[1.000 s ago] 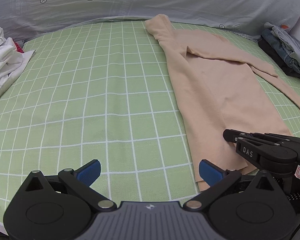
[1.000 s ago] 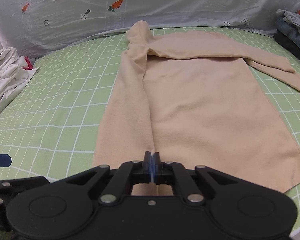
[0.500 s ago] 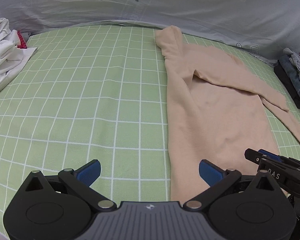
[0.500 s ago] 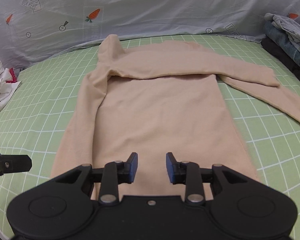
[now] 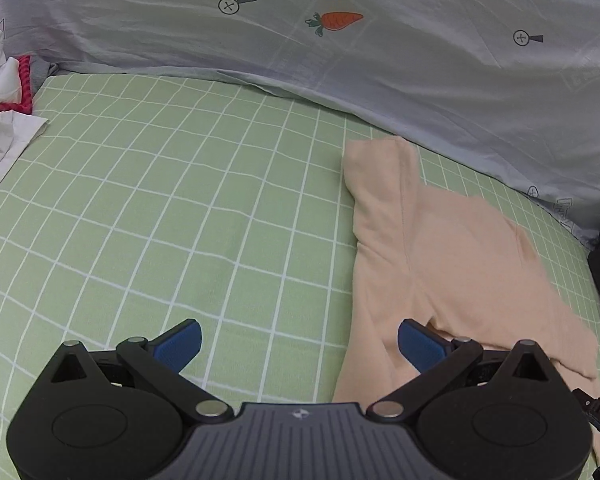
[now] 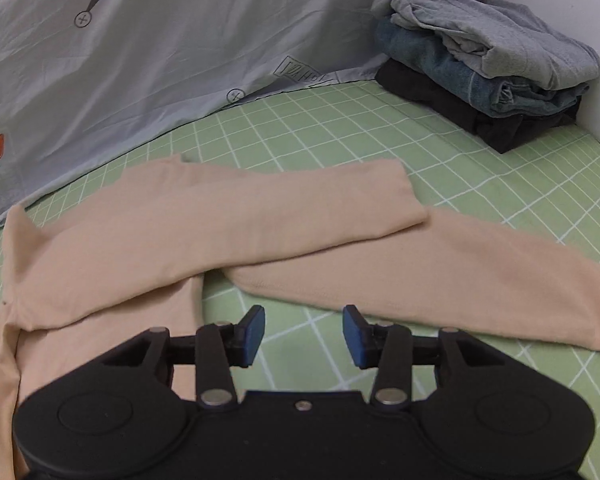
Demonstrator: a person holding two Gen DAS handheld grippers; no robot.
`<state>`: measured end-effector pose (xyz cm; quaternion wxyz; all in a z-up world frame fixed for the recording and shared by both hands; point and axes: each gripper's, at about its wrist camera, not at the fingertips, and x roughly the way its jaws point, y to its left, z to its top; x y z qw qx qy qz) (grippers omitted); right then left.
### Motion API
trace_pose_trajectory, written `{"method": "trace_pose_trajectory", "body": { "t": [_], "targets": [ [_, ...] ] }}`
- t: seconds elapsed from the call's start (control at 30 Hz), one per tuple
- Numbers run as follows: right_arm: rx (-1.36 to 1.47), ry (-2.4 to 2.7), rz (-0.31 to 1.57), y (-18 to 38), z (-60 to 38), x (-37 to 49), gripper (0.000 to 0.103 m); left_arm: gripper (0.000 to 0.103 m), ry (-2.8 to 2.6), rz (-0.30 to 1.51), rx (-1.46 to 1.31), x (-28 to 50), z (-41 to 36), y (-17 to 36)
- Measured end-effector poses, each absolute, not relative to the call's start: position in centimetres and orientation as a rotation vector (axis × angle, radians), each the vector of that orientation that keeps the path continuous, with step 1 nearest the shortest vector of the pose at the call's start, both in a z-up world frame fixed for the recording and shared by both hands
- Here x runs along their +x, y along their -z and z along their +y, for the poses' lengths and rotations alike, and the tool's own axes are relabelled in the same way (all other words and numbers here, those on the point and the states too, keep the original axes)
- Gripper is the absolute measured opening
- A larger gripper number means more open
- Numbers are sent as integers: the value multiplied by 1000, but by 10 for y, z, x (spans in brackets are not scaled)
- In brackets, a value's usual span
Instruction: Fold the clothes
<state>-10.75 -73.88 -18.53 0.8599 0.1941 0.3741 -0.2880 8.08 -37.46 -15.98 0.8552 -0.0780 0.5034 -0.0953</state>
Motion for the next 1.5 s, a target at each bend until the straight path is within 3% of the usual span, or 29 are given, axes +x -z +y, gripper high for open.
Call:
{"method": "trace_pose_trajectory", "body": {
  "t": [0.07, 0.1, 0.13, 0.47, 0.57, 0.67, 0.73, 0.77, 0.83, 0.9, 1.17, 1.37, 1.47, 1.5],
  "targets": [
    [417, 644, 766, 188, -765, -93, 76, 103, 199, 1050, -179, 111, -381, 168],
    [420, 658, 756, 190, -776, -86, 93, 103, 201, 1043, -184, 125, -384, 172],
    [418, 667, 749, 193, -786, -81, 102, 103, 204, 1037, -186, 137, -388, 177],
    [353, 716, 731, 221, -833, -50, 103, 101, 277, 1022, -163, 203, -429, 211],
    [384, 719, 745, 219, -837, -49, 102, 92, 284, 990, -168, 208, -433, 213],
    [347, 685, 753, 216, -835, -47, 86, 68, 301, 978, -184, 215, -434, 209],
    [349, 650, 743, 213, -834, -46, 63, 49, 310, 981, -192, 219, -436, 208],
    [350, 644, 737, 212, -834, -45, 56, 31, 310, 983, -193, 220, -437, 208],
    [343, 652, 732, 209, -833, -43, 19, 7, 285, 970, -183, 220, -439, 204],
    [323, 678, 730, 206, -834, -43, 5, 3, 270, 933, -175, 218, -440, 198],
    [324, 728, 571, 161, -842, -62, 4, 2, 260, 763, -74, 208, -448, 157],
    [348, 739, 642, 182, -856, -58, 4, 2, 227, 836, -1, 218, -458, 188],
    [391, 746, 716, 204, -862, -54, 7, 10, 207, 896, 10, 220, -460, 201],
    [397, 759, 732, 208, -862, -54, 16, 15, 199, 908, 11, 221, -459, 203]
  ]
}}
